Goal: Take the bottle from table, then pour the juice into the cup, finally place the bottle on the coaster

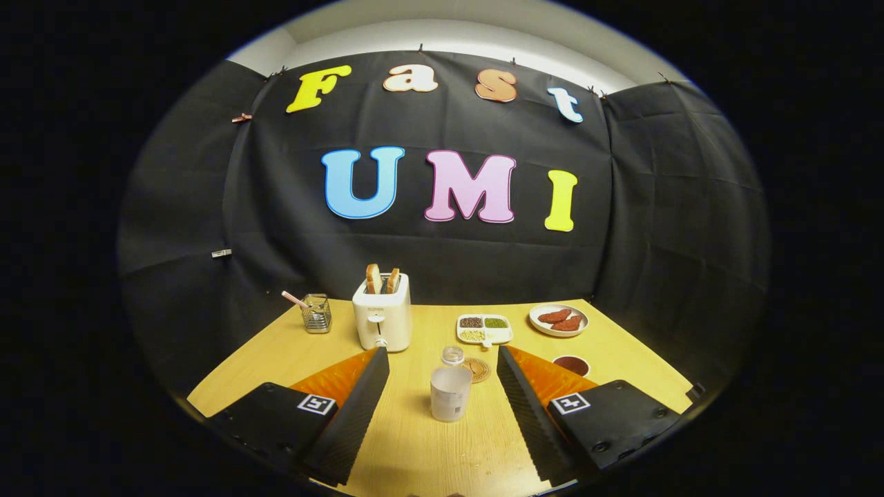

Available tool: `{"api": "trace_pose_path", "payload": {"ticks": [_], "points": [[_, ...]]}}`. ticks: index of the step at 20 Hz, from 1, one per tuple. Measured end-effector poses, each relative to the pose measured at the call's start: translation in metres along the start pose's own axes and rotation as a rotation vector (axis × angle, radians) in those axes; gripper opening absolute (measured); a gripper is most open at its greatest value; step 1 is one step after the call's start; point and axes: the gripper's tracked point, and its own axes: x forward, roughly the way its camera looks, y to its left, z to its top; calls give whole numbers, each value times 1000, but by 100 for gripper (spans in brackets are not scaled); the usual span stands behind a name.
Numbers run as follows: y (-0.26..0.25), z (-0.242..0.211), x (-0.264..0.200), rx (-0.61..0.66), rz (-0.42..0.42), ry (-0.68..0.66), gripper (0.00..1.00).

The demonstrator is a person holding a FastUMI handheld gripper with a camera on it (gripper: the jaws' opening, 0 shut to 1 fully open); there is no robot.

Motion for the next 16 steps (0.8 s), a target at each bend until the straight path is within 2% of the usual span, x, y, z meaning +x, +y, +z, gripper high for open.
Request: {"api": "trace_pose_path", "payload": {"ticks": [8, 12, 16], "points": [[5, -58, 41, -10, -50, 26, 97], [5, -97, 66, 18, -84, 92, 97], [-3, -124, 88, 38, -148, 119, 97]]}}
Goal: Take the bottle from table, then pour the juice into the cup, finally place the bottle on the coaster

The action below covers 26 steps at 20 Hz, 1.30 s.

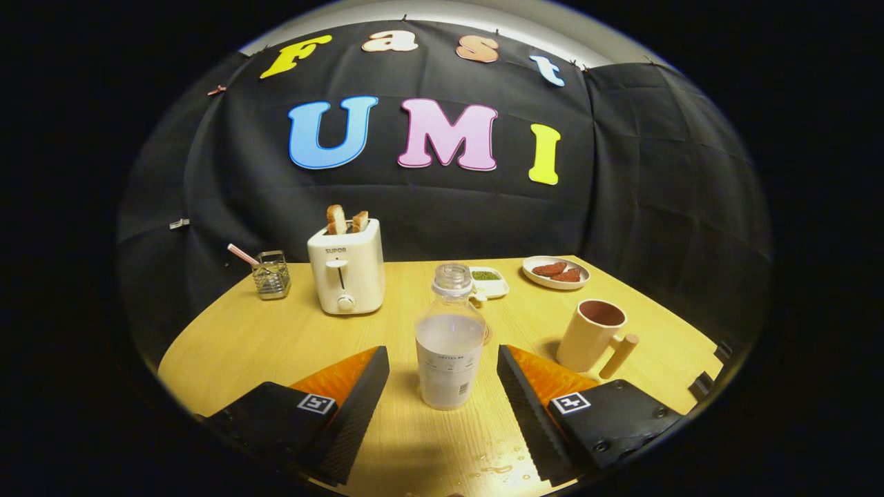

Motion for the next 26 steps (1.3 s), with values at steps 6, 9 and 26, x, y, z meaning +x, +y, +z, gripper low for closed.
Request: {"api": "trace_pose_path", "payload": {"ticks": [6, 9, 26], "points": [[1, -14, 39, -20, -57, 16, 97], [0, -17, 56, -38, -93, 20, 97], [-4, -4, 79, 21, -96, 45, 77]]}}
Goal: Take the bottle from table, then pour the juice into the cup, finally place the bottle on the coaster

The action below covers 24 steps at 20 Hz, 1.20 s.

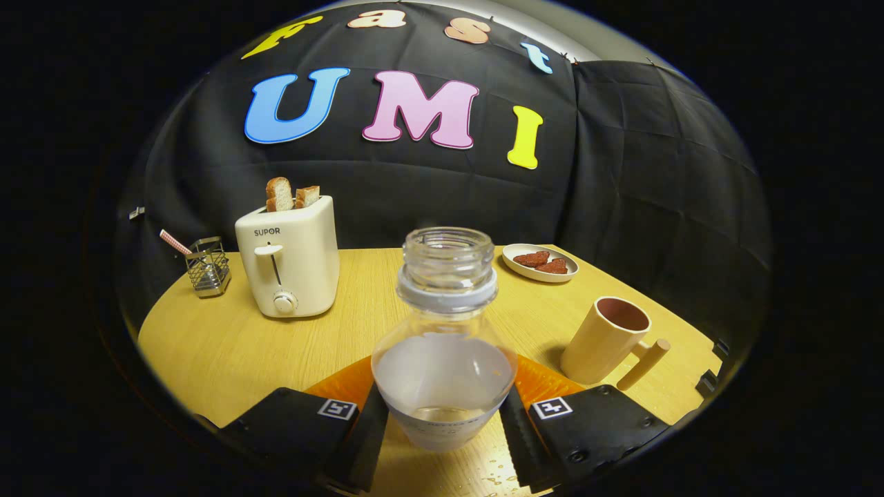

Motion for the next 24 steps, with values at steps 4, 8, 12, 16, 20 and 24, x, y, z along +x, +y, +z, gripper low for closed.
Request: {"api": "trace_pose_path", "payload": {"ticks": [4, 8, 12, 16, 20, 24], "points": [[-5, 18, -5, 72, 23, -34, 75], [-11, 33, -7, 173, 67, -18, 75], [-13, 50, -11, 348, 138, 24, 75], [-19, 60, -16, 462, 200, 81, 75], [-28, 67, -16, 616, 241, 131, 75], [-40, 67, -11, 785, 265, 184, 75]]}}
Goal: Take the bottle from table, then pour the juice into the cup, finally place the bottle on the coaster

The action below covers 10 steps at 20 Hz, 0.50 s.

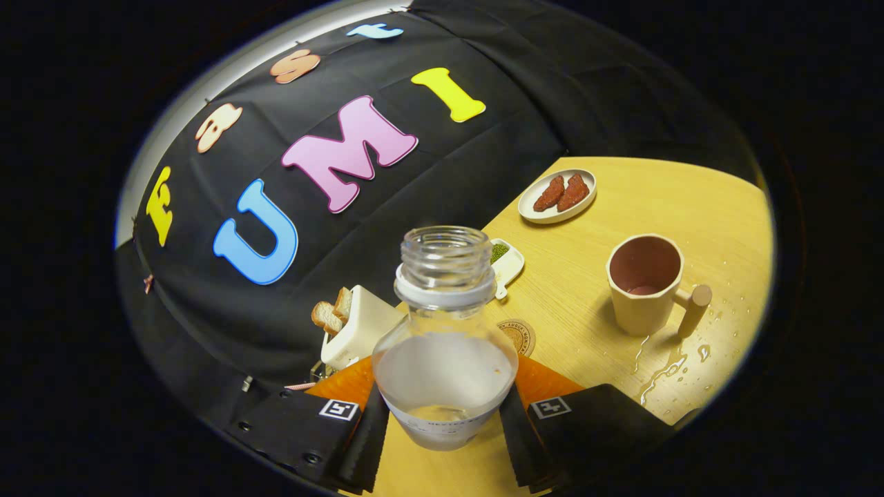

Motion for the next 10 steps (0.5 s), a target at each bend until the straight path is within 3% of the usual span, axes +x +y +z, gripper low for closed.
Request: {"api": "trace_pose_path", "payload": {"ticks": [4, 10], "points": [[-14, 6, 6, 182, 1, 40, 75], [-43, 18, 21, 370, -63, 61, 74]]}}
